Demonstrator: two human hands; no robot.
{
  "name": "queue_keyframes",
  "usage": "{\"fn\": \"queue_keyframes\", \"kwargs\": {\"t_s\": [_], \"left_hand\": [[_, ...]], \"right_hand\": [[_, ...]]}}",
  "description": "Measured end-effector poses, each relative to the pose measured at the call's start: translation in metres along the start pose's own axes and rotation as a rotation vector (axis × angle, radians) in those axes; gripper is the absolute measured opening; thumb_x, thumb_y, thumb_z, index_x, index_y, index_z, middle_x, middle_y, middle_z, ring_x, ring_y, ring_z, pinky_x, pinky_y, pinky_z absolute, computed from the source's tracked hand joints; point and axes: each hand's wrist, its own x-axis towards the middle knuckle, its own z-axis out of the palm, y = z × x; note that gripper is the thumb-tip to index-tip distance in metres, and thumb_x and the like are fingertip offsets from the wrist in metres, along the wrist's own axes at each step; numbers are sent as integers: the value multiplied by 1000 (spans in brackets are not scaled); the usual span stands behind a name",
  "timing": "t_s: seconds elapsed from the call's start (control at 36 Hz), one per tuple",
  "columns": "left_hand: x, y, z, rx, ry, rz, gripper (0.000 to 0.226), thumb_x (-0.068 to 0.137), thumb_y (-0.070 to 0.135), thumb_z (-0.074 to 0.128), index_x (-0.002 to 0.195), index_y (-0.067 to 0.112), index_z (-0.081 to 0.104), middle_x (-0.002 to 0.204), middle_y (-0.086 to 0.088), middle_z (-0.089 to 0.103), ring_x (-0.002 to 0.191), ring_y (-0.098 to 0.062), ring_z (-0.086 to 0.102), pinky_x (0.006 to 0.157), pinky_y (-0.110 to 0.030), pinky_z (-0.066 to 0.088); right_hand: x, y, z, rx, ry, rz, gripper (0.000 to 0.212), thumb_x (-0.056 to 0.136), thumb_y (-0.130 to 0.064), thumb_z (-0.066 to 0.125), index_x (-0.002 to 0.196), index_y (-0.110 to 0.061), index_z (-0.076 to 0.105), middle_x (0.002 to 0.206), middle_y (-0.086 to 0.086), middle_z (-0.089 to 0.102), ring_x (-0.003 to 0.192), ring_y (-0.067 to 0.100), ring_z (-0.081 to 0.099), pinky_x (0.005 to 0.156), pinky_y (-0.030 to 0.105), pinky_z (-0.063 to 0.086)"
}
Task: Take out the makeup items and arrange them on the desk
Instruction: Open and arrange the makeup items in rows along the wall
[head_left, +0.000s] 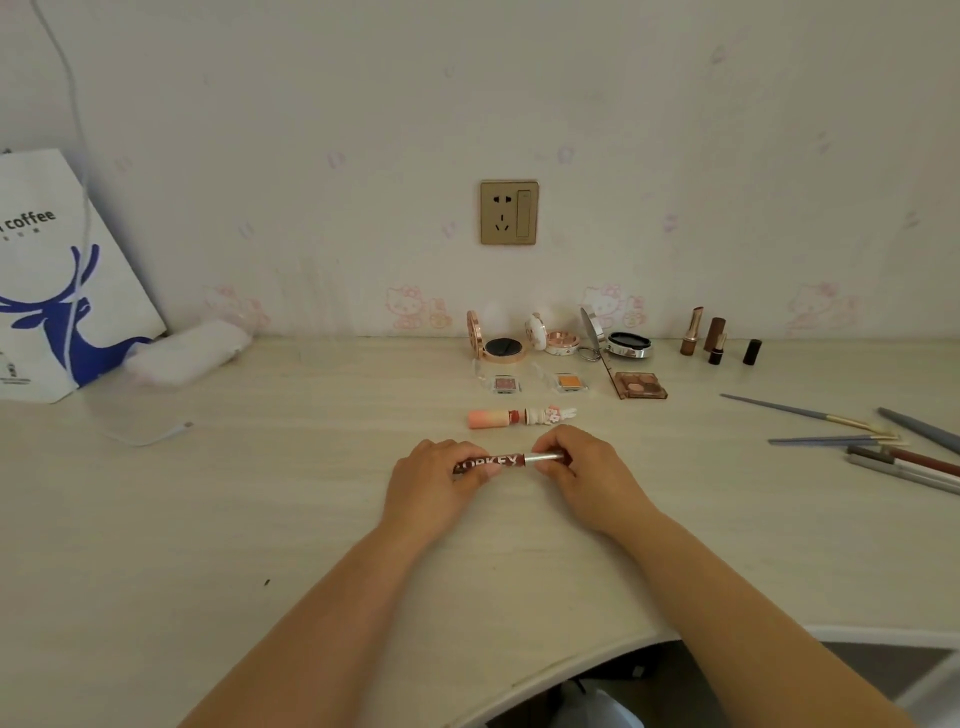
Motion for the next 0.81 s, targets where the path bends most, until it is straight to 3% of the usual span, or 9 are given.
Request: {"fn": "queue_keyframes", "kwargs": {"t_s": [0.14, 0.28, 0.42, 0.53, 0.64, 0.81], "left_hand": [[13, 9, 2, -59, -70, -62, 27, 91, 49, 50, 96, 30, 69, 70, 11, 58, 70, -12, 52, 56, -23, 33], [30, 9, 8, -17, -52, 17, 26, 91, 41, 54, 110, 30, 68, 97, 5, 66, 92, -18, 56, 72, -25, 37], [33, 3, 9, -34, 7, 55, 20, 89, 35, 59, 108, 32, 67, 83, 15, 48, 89, -11, 44, 72, -21, 30], [34, 1, 10, -43, 40, 40, 18, 89, 34, 60, 105, 31, 68, 83, 14, 50, 89, -12, 45, 70, -20, 28], [30, 1, 10, -58, 68, 36, 18, 88, 33, 61, 104, 30, 68, 93, 8, 60, 89, -12, 46, 71, -19, 29], [28, 1, 10, -57, 70, 2, 19, 87, 34, 62, 104, 29, 68, 96, 7, 62, 91, -14, 47, 78, -26, 38]], "right_hand": [[17, 10, -6, -162, 58, -73, 15, 89, -13, 59, 104, -14, 63, 94, -6, 56, 95, 17, 49, 75, 23, 36], [25, 24, -6, -204, 23, -25, 30, 96, -29, 48, 122, -19, 60, 112, 2, 56, 103, 22, 44, 89, 27, 35], [28, 28, -1, -299, 20, -27, 27, 99, -22, 39, 105, -12, 63, 107, 6, 56, 97, 22, 45, 83, 29, 38], [27, 29, -1, -218, 56, 4, 18, 93, -19, 50, 110, -15, 57, 111, 1, 53, 100, 16, 46, 84, 25, 39], [27, 29, -1, -246, 49, 1, 33, 92, -27, 54, 123, -16, 54, 116, 2, 52, 107, 19, 46, 91, 29, 40], [27, 31, -2, -227, 43, 11, 25, 95, -26, 48, 115, -16, 59, 113, 1, 55, 104, 17, 46, 88, 27, 39]]}}
